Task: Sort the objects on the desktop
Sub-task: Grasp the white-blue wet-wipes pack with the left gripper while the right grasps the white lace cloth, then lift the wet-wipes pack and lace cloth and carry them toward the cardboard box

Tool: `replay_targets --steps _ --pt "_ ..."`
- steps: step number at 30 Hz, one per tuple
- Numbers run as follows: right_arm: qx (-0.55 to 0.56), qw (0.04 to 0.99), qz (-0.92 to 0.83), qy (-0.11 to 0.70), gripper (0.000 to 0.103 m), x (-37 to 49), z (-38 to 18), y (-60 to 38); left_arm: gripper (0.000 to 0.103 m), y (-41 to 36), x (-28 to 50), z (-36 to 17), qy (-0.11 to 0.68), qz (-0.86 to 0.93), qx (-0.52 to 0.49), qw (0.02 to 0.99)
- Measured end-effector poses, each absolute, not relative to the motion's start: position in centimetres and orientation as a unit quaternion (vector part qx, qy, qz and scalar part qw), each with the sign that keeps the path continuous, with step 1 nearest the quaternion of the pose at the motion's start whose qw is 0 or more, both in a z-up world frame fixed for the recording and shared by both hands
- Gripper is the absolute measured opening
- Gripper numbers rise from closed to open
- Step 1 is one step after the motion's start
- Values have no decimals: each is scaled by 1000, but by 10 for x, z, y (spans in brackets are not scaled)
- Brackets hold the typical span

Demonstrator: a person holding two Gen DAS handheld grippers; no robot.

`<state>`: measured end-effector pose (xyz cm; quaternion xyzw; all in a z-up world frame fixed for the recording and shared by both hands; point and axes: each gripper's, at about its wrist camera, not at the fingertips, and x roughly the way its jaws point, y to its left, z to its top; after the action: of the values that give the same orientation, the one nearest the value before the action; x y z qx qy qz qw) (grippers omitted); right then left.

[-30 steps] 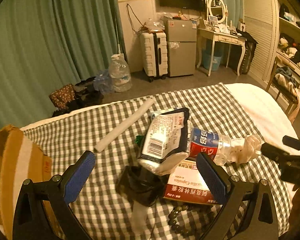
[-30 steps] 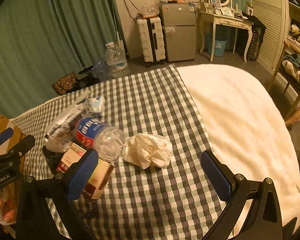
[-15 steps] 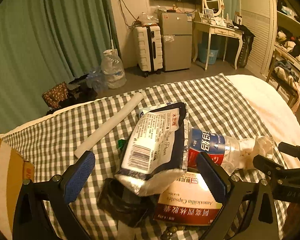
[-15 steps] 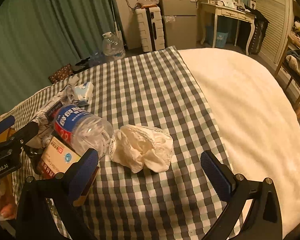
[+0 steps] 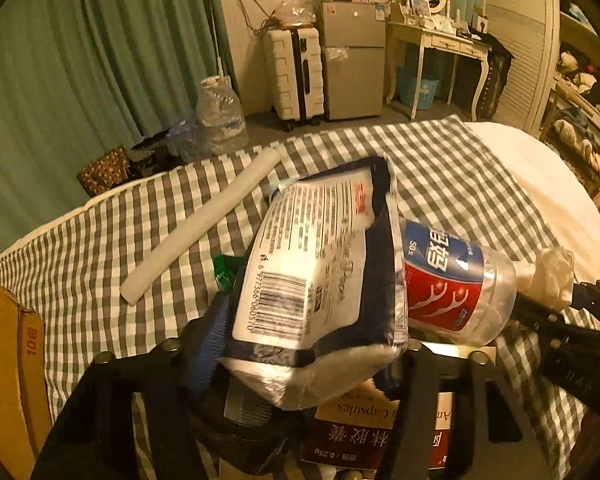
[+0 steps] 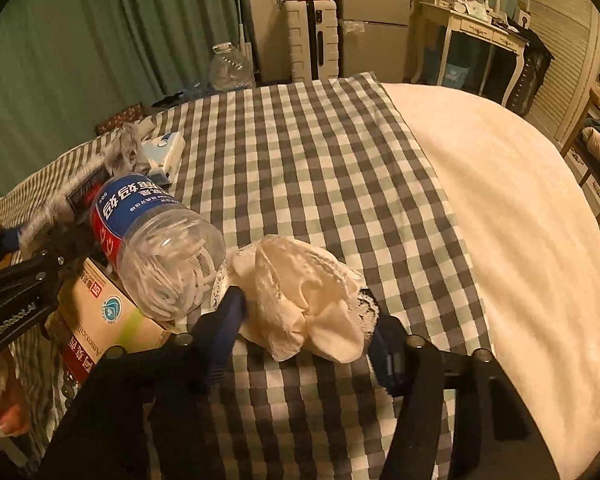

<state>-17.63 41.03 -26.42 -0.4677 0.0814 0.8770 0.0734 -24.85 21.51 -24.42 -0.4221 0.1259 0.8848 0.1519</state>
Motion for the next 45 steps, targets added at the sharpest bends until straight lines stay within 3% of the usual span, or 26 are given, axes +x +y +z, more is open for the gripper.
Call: replay_targets --steps 2,5,10,25,45 --pt "-468 73 876 90 39 -176 -266 413 49 214 -247 -244 127 884 -422 154" --pt "-466 70 876 102 26 -175 -266 415 41 215 -244 -240 131 887 -413 161" --pt "-453 64 883 102 16 -171 -260 412 39 219 -233 -228 141 895 -391 164" --pt "-433 67 895 89 15 -149 -238 400 39 193 -212 -182 123 906 -377 152" --pt "-386 65 915 95 15 -99 -154 380 39 138 -156 -96 86 935 -319 131"
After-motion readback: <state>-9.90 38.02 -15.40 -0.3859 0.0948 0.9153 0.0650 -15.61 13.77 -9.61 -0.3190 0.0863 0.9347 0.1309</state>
